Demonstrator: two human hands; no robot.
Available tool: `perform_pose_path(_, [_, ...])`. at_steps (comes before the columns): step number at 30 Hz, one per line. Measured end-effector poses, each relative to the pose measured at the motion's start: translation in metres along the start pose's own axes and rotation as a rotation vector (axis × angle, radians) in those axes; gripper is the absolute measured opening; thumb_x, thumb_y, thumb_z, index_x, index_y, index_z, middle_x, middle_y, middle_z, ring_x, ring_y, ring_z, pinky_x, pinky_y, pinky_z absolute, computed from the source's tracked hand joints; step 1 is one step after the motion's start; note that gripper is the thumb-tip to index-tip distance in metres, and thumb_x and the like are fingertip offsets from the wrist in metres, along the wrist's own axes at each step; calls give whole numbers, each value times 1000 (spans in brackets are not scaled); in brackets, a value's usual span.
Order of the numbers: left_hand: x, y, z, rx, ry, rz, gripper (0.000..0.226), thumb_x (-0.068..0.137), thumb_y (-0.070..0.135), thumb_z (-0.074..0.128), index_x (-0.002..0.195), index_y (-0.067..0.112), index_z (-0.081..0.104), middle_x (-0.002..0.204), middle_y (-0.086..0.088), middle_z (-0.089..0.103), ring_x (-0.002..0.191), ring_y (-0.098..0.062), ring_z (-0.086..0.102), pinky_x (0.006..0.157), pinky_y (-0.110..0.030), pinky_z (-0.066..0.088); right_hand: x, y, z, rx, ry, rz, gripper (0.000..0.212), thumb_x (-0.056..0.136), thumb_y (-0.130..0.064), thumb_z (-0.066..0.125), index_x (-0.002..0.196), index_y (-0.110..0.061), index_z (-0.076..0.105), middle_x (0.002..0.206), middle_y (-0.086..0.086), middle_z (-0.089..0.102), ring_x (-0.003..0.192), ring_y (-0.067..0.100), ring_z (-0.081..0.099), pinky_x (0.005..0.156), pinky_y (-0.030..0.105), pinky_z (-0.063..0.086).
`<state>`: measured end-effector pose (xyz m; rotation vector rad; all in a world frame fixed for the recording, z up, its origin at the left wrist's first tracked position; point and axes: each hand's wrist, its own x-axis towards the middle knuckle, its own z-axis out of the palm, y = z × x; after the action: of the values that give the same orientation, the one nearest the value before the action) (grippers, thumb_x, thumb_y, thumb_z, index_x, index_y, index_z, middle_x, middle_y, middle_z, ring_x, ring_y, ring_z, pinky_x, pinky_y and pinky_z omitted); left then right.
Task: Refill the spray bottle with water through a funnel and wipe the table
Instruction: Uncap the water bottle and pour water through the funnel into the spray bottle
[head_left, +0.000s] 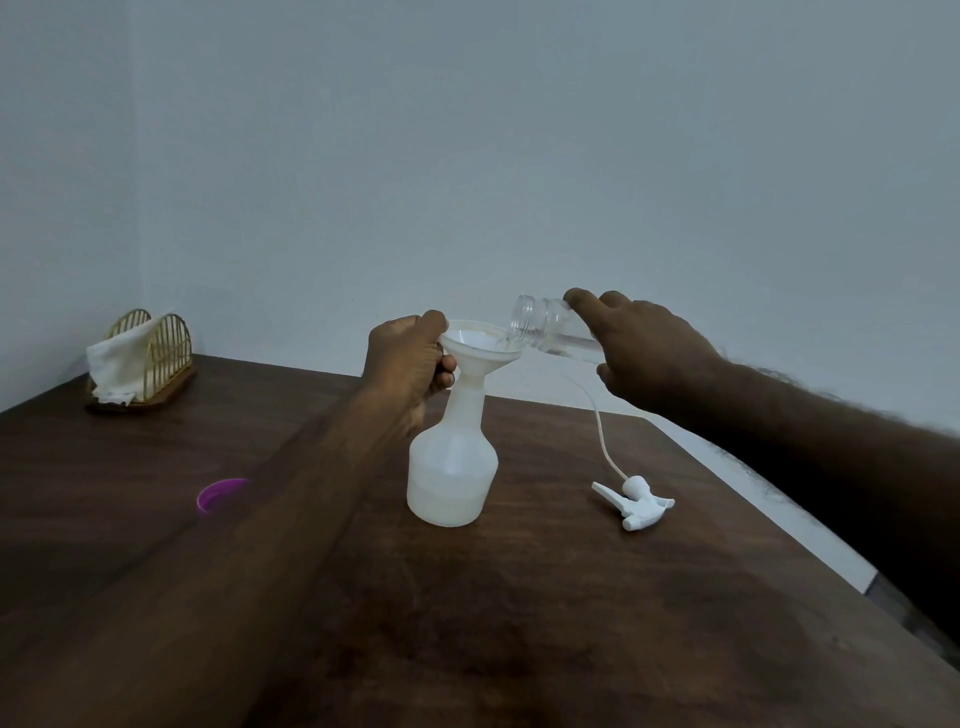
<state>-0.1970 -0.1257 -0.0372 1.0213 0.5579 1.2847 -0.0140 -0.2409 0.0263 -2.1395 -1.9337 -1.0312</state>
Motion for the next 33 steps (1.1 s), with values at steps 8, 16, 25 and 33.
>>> perform_pose_path(8, [0,0,0,-3,-6,5,11,86,7,53,74,6,53,39,4,42,37,-9,41,38,-19,35,1,1,1,-4,10,-2,67,83,1,57,140,-23,32,112,10,56,86,34,56,62,36,41])
perform_pose_path(16, [-1,1,1,-4,-8,4,11,86,7,54,75,6,51,39,4,41,37,-9,41,38,-19,35,1,1,1,-20,19,-3,68,84,1,57,141,-23,31,112,10,56,88,35,56,63,36,40])
perform_pose_path(25, [0,0,0,-1,-10,8,12,86,8,54,75,6,52,40,4,41,38,-9,42,39,-19,36,3,1,2,-32,34,-17,69,84,1,57,141,-25,30,115,9,56,89,34,57,63,35,39])
perform_pose_path(33, [0,0,-1,-2,-20,10,12,87,7,54,74,6,52,41,4,42,38,-9,42,38,-20,36,5,2,2,-34,42,-31,68,84,2,56,142,-24,31,113,10,56,89,34,57,65,37,42])
